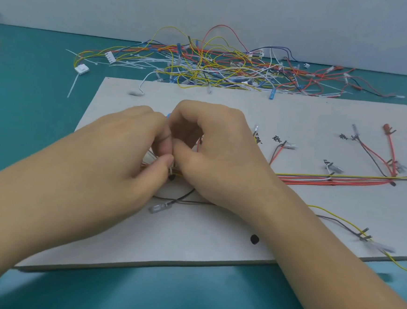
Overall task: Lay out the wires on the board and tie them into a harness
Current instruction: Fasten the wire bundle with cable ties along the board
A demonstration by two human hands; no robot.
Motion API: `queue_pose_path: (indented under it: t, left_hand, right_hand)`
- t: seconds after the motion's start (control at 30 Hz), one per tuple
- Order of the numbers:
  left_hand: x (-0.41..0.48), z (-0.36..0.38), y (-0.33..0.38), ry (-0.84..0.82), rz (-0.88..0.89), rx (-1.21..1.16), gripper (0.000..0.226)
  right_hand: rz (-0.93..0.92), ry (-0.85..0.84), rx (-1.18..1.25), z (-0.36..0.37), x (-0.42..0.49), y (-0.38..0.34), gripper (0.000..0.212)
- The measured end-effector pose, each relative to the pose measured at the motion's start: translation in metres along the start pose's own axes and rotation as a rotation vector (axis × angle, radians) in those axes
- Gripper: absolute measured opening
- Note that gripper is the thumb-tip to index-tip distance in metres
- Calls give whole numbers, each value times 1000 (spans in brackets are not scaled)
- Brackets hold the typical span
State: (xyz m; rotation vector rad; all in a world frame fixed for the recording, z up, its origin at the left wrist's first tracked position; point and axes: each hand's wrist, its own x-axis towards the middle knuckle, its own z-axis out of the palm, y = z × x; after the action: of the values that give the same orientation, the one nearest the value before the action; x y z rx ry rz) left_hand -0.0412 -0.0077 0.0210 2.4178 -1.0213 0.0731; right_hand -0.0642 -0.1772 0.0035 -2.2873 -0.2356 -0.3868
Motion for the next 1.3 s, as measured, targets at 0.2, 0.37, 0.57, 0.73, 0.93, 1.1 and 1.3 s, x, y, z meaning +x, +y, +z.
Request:
queue_pose_path:
  t: [0.2, 0.37, 0.57, 0.73, 0.93, 1.1, 1.3]
  left_hand:
    - [-4, 0, -2, -45, -17, -76, 4]
    - [-1, 7, -10, -153, -80, -375, 2]
    - [6, 11, -6, -64, -160, -722, 10]
    - [9, 9, -9, -17, -195, -780, 11]
    - [7, 6, -15, -94, -193, -820, 20]
    - [5, 0, -22, -163, -178, -821, 32]
    - [7, 4, -21, -169, -257, -820, 22]
  right_hand:
    - [56, -30, -21, -5, -1, 0, 18]
    - [83, -64, -10, -7, 0, 0, 19]
    - [86, -88, 22, -10, 0, 0, 18]
    - [92, -87, 11, -11, 0, 1, 19]
    - [100, -94, 19, -14, 0, 1, 23]
    - [114, -94, 7, -15, 0, 2, 22]
    - [111, -93, -1, -14, 0, 2, 20]
